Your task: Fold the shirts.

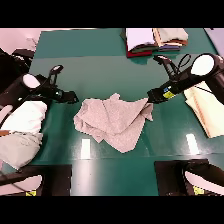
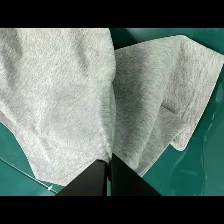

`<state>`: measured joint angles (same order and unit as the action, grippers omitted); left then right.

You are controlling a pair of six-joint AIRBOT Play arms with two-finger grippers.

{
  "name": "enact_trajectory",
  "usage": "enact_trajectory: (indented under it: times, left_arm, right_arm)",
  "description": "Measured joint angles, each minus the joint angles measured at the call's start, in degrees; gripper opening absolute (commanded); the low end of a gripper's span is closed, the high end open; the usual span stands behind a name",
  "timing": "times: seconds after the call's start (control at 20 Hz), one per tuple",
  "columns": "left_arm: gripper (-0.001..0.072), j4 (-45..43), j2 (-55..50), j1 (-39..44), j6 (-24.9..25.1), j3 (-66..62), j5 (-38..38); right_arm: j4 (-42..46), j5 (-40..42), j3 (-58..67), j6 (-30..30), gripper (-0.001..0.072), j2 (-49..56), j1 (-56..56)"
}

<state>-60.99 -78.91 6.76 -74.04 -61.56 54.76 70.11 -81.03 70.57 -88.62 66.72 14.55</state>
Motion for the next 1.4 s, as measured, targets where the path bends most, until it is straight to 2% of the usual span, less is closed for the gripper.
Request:
enact_trajectory:
  times: [0.2, 0.45, 0.5, 0.6, 0.65, 0.95, 1.4]
  left_arm:
    - [0.0571, 4.4, -8.3, -0.4, 2.4, -4.3, -1.0]
    - [0.0568, 7.2, -12.7, 1.5, 4.6, -6.1, -0.5]
    - [0.0461, 7.5, -13.0, 2.1, 5.0, -6.3, -0.7]
    - [0.0144, 7.4, -13.5, 3.3, 5.8, -6.3, -0.2]
    - [0.0024, 7.4, -13.6, 3.8, 6.0, -6.4, 0.2]
    - [0.0021, 7.4, -9.1, 2.9, 6.0, -12.0, 3.1]
    - [0.0021, 6.5, 20.9, -4.1, 5.0, -36.1, 3.1]
  right_arm:
    - [0.0, 0.1, 0.0, 0.0, 0.0012, 0.0, 0.0]
    - [0.0, 0.3, 0.0, 0.0, 0.0012, 0.0, 0.0]
    - [0.0, 0.5, 0.0, 0.0, 0.0012, 0.0, 0.0]
    - [0.0, 0.9, 0.0, 0.0, 0.0012, 0.0, 0.0]
    - [0.0, 1.1, 0.0, 0.0, 0.0012, 0.0, 0.0]
    - [0.4, 1.5, 7.3, 0.0, 0.0012, -0.2, -0.3]
    - [0.6, 1.0, 33.3, 0.5, 0.0012, -9.2, -6.4]
